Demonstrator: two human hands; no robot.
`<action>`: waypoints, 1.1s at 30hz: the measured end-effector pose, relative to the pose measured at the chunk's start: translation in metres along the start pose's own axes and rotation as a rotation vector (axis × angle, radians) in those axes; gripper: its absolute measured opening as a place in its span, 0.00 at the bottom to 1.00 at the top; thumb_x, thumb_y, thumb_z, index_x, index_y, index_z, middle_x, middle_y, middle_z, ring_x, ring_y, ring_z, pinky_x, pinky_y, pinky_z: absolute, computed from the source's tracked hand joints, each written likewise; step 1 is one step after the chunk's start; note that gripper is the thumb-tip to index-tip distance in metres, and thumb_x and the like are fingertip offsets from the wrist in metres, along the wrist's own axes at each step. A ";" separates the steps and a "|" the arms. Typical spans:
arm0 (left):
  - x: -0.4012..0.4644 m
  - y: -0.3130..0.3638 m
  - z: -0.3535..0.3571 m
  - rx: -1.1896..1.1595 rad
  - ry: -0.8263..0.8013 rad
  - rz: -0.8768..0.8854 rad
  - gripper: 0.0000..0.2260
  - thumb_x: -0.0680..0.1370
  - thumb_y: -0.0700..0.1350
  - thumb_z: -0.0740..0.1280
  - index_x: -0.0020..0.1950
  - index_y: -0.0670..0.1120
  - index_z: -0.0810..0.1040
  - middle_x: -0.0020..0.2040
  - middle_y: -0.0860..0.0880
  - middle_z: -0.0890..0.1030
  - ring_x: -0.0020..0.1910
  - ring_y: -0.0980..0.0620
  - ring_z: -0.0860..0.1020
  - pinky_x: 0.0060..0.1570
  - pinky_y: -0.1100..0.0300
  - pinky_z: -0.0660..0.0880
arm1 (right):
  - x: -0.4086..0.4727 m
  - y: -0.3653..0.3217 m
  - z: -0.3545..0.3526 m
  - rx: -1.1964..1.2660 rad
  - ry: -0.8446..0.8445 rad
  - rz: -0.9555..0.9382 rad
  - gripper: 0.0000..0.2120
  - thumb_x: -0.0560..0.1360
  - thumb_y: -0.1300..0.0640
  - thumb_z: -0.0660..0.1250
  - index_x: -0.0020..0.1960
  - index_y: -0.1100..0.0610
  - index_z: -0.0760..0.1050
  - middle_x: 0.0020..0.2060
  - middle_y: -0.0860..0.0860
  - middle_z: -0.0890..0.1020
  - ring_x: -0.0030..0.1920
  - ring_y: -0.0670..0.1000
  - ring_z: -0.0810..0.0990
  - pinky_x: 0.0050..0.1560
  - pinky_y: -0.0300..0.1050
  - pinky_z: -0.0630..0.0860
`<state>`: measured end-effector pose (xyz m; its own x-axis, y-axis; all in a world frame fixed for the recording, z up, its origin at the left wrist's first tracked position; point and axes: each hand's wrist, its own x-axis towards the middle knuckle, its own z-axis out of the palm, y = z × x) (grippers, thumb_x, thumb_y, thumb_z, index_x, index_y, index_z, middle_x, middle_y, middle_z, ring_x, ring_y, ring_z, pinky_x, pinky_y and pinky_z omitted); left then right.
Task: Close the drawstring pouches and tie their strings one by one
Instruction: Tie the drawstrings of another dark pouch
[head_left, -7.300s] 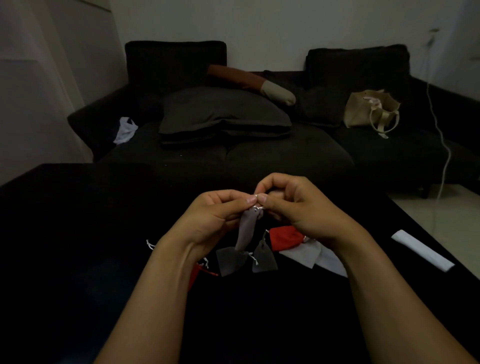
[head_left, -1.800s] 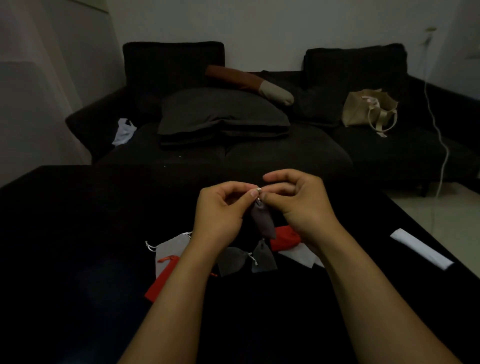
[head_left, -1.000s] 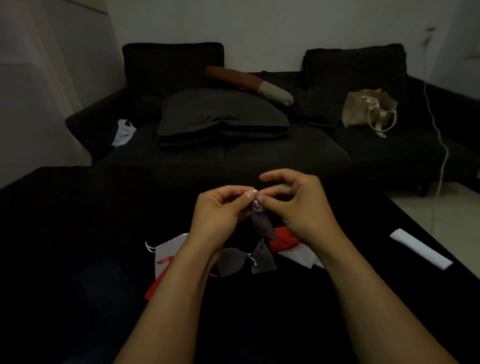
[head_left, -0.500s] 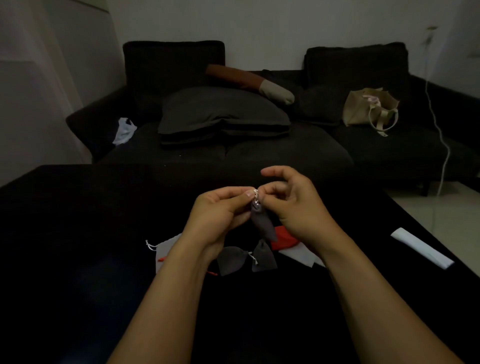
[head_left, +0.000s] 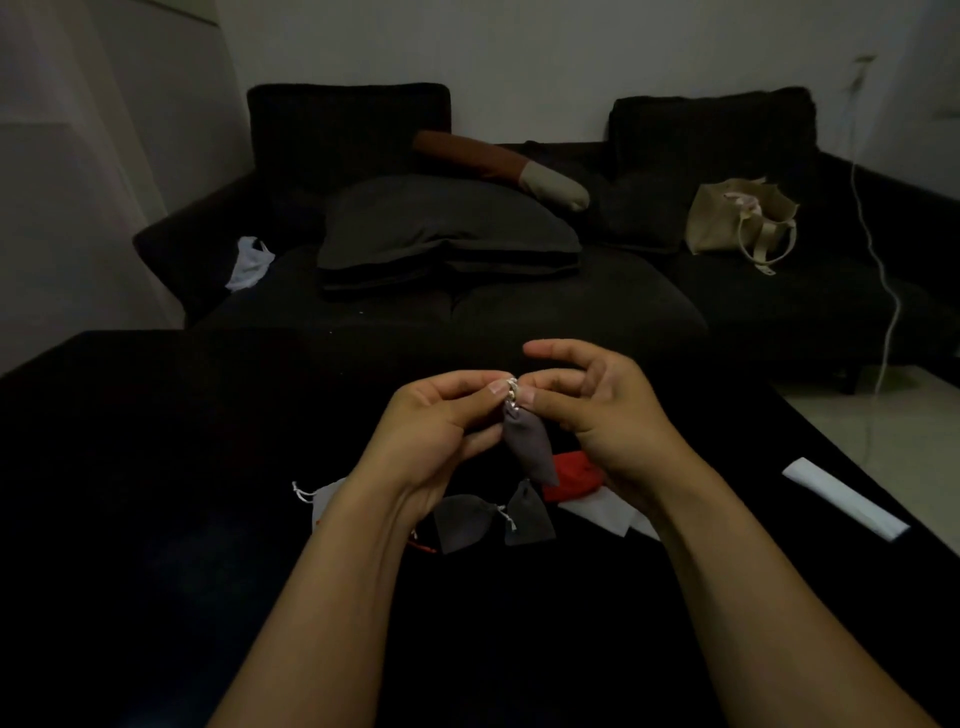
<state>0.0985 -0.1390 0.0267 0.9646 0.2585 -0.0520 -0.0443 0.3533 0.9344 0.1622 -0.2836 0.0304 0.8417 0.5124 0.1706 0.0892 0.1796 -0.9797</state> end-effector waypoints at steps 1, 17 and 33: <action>0.000 0.000 0.000 -0.006 -0.011 0.002 0.05 0.77 0.36 0.67 0.47 0.41 0.83 0.42 0.45 0.86 0.43 0.53 0.85 0.45 0.61 0.82 | -0.001 0.000 0.000 0.017 -0.010 0.011 0.20 0.73 0.70 0.70 0.63 0.59 0.74 0.42 0.55 0.86 0.43 0.48 0.85 0.41 0.35 0.78; 0.002 -0.010 0.003 0.017 0.067 0.108 0.04 0.76 0.36 0.69 0.46 0.40 0.84 0.41 0.42 0.86 0.42 0.48 0.85 0.39 0.60 0.81 | -0.005 -0.002 0.009 0.029 0.127 0.089 0.09 0.71 0.66 0.74 0.50 0.64 0.83 0.42 0.58 0.87 0.46 0.53 0.86 0.48 0.43 0.83; 0.001 -0.009 0.004 0.240 0.048 0.390 0.08 0.75 0.32 0.70 0.48 0.44 0.84 0.43 0.47 0.87 0.44 0.53 0.85 0.43 0.65 0.79 | -0.006 -0.005 0.016 0.102 0.150 0.139 0.08 0.76 0.65 0.67 0.42 0.61 0.82 0.35 0.55 0.84 0.37 0.49 0.83 0.38 0.41 0.78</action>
<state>0.1006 -0.1453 0.0195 0.8744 0.3738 0.3092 -0.3351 0.0044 0.9422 0.1477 -0.2741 0.0359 0.9126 0.4087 0.0092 -0.0814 0.2038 -0.9756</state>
